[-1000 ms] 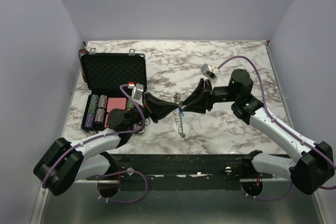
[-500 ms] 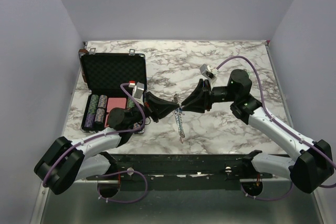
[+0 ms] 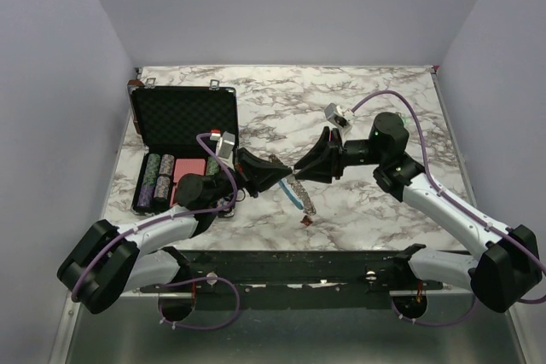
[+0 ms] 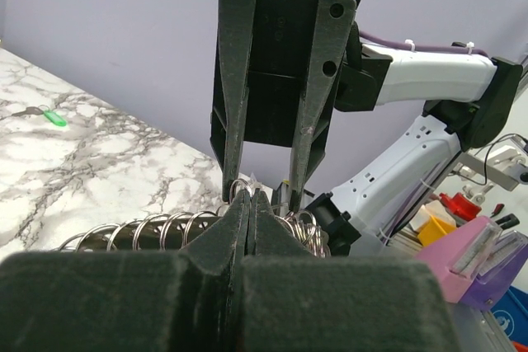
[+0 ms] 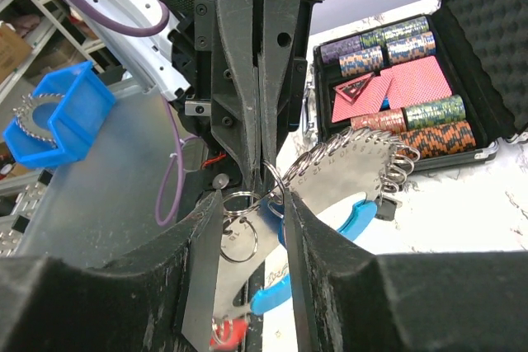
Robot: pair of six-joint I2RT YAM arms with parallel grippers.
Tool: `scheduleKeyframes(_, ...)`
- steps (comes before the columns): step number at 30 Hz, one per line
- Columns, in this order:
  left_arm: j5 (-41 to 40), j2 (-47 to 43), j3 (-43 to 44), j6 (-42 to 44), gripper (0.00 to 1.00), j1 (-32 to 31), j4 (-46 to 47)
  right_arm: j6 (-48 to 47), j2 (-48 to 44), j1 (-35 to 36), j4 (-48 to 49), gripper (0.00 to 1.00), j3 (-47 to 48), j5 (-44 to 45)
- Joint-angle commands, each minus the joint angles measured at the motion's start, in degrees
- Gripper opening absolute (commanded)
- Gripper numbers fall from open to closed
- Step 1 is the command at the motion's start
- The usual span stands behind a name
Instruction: Put the keys on the keyring
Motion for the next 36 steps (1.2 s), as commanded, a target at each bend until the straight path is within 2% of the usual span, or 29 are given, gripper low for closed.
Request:
scheduleKeyframes(1, 1.3, 0.2, 1.9, -0.8, 0.00, -0.3, 15.1, 0.4, 0.5, 0.9, 2.5, 0.44, 0.0, 0.9)
scheduleKeyframes(7, 1.2, -0.8, 1.3, -0.3, 0.00, -0.3, 14.2, 0.6, -0.3, 0.2, 3.1, 0.48, 0.9, 0.2)
scheduleKeyframes(16, 0.7, -2.8, 0.1, 1.3, 0.00, -0.3, 11.5, 5.1, -1.3, -1.2, 9.5, 0.44, 1.9, -6.0)
scheduleKeyframes(26, 1.3, -4.3, 0.2, 1.7, 0.00, -0.3, 10.4, 2.5, -1.5, -1.8, 5.0, 0.44, 1.5, -2.2)
scheduleKeyframes(32, 1.6, -3.7, 0.6, 1.2, 0.00, -0.3, 10.9, 2.6, -0.7, -0.5, 5.2, 0.44, 0.1, -0.6)
scheduleKeyframes(36, 1.4, -3.4, 0.8, 1.3, 0.00, -0.3, 11.0, 3.1, -0.7, 0.3, 5.7, 0.41, -0.1, -0.6)
